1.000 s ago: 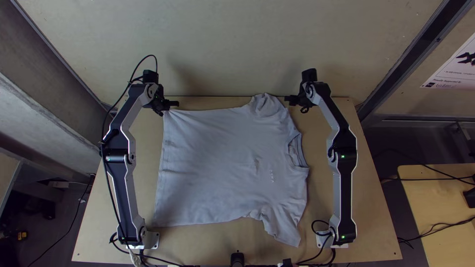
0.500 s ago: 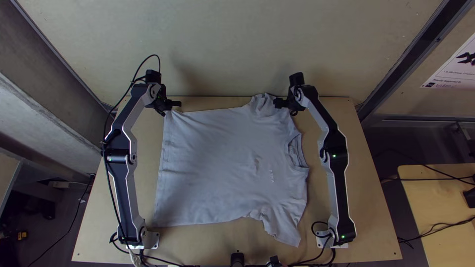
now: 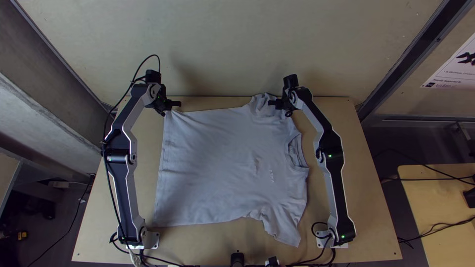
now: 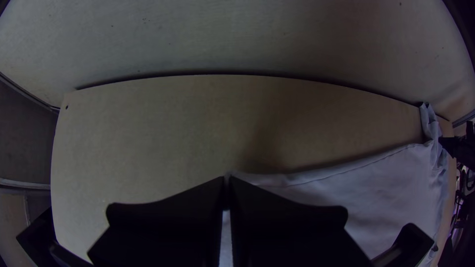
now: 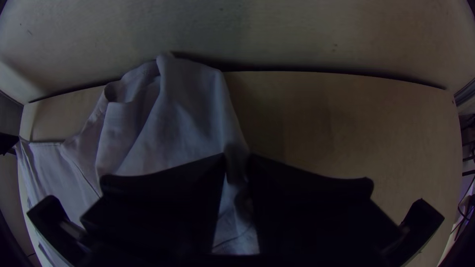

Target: Fold the t-shirt

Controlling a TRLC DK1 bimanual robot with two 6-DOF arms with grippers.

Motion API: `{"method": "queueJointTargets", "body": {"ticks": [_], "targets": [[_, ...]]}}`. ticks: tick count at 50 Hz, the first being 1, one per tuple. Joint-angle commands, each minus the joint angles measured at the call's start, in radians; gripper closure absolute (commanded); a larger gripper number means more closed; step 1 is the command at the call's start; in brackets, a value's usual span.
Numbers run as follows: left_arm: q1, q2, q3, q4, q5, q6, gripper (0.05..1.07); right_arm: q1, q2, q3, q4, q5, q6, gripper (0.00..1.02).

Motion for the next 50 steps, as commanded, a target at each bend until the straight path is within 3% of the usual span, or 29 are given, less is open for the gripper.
{"method": "queueJointTargets", "body": {"ticks": [1, 35, 50], "targets": [[-0.011, -0.034, 0.008, -0.014, 0.01, -0.021, 1.05, 0.004, 0.01, 0.011, 0.018, 0.006, -0.002, 1.0], [0.009, -0.111, 0.009, -0.027, 0.01, -0.041, 1.05, -0.096, -0.202, -0.101, -0.002, 0.047, -0.025, 1.0], [0.003, -0.132, -0.044, -0.065, 0.038, -0.036, 1.05, -0.094, -0.248, -0.151, -0.122, 0.052, -0.042, 1.0]]}}
